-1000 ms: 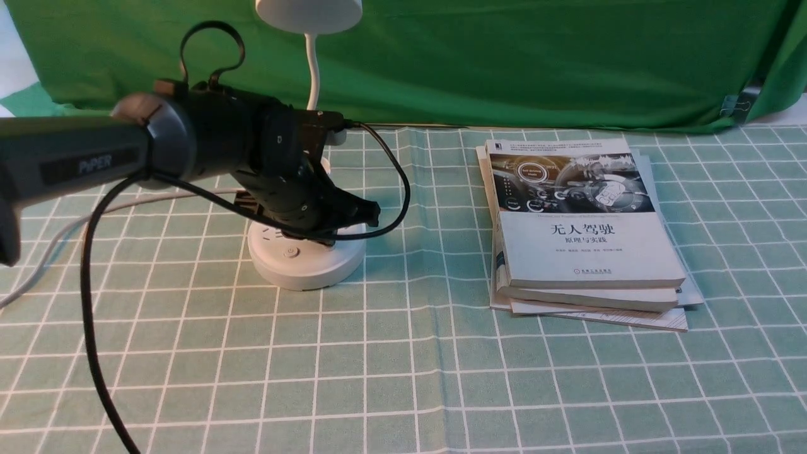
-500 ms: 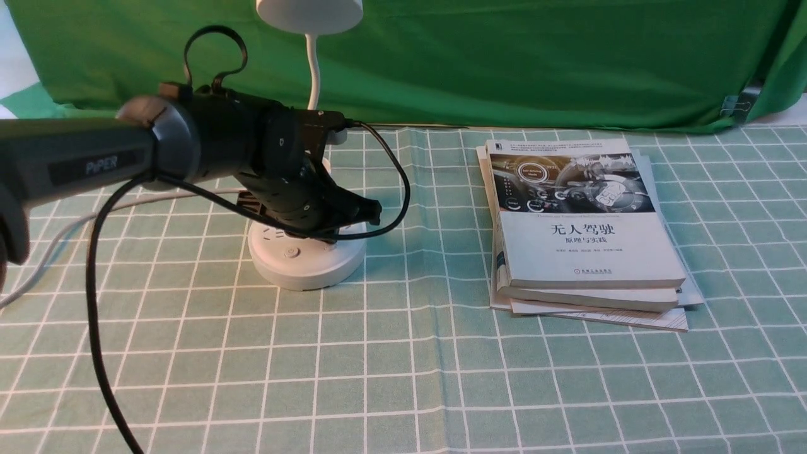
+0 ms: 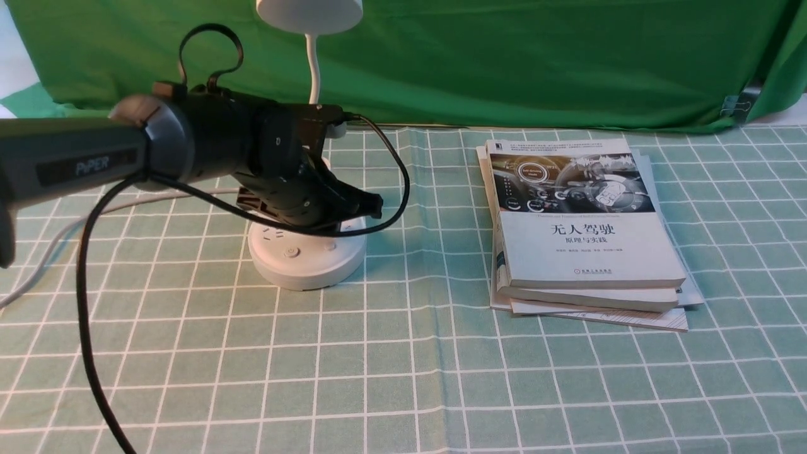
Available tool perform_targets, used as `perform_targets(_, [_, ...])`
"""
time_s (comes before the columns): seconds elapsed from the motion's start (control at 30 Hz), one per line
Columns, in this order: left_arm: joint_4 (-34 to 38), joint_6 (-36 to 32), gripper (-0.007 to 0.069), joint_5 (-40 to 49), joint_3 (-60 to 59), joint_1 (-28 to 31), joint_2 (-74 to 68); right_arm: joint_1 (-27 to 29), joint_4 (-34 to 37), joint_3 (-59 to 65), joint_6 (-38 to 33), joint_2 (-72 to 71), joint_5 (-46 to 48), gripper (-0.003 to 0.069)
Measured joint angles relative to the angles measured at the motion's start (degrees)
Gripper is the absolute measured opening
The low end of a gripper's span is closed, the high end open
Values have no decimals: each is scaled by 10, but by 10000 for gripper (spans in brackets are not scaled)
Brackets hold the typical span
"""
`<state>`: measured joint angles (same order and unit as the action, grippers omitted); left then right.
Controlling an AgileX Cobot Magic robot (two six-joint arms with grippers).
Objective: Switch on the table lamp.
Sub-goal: 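Press the power button on the lamp base to turn the lamp on with the left gripper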
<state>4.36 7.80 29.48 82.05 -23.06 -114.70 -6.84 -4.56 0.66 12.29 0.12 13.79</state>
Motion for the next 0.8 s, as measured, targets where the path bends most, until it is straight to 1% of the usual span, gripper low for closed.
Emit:
perform_targets(0.23, [0,0,21,31,0,0,1,0,0,0,0,0,0,238])
perform_targets(0.57, [17,1,21,52,0,0,-7,0,0,0,0,0,0,238])
perform_targets(0.8, [19,9,21,45,-5,0,-7,0,0,0,0,0,0,238])
